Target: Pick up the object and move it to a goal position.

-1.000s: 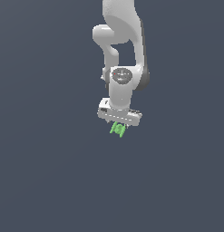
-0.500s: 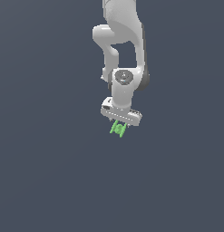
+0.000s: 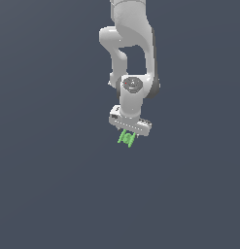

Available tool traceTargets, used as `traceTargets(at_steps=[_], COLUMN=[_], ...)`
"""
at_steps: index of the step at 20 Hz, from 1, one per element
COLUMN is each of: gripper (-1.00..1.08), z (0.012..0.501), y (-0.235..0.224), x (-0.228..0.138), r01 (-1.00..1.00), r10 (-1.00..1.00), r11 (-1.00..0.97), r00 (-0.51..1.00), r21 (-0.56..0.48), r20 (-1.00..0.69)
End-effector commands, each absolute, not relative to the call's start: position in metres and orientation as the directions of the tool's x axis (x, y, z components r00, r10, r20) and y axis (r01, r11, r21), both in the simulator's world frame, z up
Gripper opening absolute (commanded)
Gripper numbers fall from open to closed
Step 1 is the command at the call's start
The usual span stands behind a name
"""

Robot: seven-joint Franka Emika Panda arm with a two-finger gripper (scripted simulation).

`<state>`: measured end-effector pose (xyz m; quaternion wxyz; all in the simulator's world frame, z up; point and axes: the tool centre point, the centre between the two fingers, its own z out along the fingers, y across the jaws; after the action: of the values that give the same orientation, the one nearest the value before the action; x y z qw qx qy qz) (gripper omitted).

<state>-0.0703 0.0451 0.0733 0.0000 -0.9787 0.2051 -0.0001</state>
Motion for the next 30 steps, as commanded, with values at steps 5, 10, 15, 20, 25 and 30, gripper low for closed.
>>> traceTargets(at_steps=[5,10,15,20,25,30], gripper=[1.0,1.0,-1.0,-1.0,-1.0,-1.0], z=[0.044,0.031,0.03,0.03,0.032,0.044], y=[0.045,0.045,0.045,0.045,0.045,0.045], x=[-0.072,-0.071,-0.071,-0.071,-0.07,-0.071], r01=[-0.404,-0.405,-0.405,-0.405,-0.405,-0.405], r10=[-0.404,-0.405,-0.405,-0.405,-0.405,-0.405], r11=[-0.915,-0.914,-0.914,-0.914,-0.914,-0.914], r00=[0.915,0.914,0.914,0.914,0.914,0.914], r21=[0.0,0.0,0.0,0.0,-0.001,-0.001], r20=[0.0,0.0,0.0,0.0,0.002,0.002])
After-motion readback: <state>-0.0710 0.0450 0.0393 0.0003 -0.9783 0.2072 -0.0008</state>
